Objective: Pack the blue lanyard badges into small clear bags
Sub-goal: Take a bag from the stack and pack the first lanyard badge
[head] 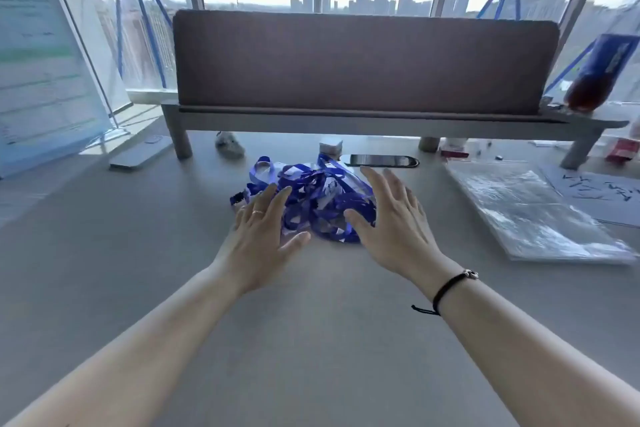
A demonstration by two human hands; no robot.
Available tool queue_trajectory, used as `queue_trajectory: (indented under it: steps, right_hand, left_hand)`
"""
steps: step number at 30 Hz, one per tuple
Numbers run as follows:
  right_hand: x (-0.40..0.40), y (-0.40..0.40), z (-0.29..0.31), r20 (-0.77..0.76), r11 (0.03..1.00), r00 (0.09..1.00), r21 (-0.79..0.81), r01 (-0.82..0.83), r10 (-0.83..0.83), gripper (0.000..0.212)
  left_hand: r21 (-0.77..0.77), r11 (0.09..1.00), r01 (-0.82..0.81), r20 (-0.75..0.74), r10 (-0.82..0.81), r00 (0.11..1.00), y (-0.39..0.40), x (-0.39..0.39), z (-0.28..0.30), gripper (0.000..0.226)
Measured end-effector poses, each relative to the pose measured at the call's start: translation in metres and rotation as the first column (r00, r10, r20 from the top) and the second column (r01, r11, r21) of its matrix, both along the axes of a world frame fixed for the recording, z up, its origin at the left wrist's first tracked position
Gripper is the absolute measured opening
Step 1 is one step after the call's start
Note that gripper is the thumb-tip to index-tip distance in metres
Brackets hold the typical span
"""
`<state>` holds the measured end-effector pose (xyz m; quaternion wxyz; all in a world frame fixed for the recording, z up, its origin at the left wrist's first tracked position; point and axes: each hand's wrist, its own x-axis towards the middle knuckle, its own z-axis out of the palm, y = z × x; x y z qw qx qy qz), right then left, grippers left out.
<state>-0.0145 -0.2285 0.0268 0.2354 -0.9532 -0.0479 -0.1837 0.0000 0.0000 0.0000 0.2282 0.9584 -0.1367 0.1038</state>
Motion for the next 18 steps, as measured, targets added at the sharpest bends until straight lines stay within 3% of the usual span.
queue_trajectory:
  steps: [5,13,18]
  right_hand:
    - [0.033,0.018,-0.022,-0.09,0.997,0.995,-0.061,-0.05,0.045,0.07]
    - [0.055,0.038,-0.04,-0.089,0.993,0.994,-0.093,-0.074,0.066,0.065]
    - [0.056,0.058,-0.032,-0.117,0.986,0.988,-0.122,-0.116,0.101,0.053]
  left_hand:
    - [0.028,0.999,-0.044,-0.079,0.046,0.996,0.014,0.035,-0.023,0.087]
    - [0.009,0.99,-0.139,0.024,0.138,0.99,0.013,0.065,-0.034,0.068]
    - [-0.074,0.981,-0.181,0.09,0.187,0.978,0.021,0.065,-0.036,0.034]
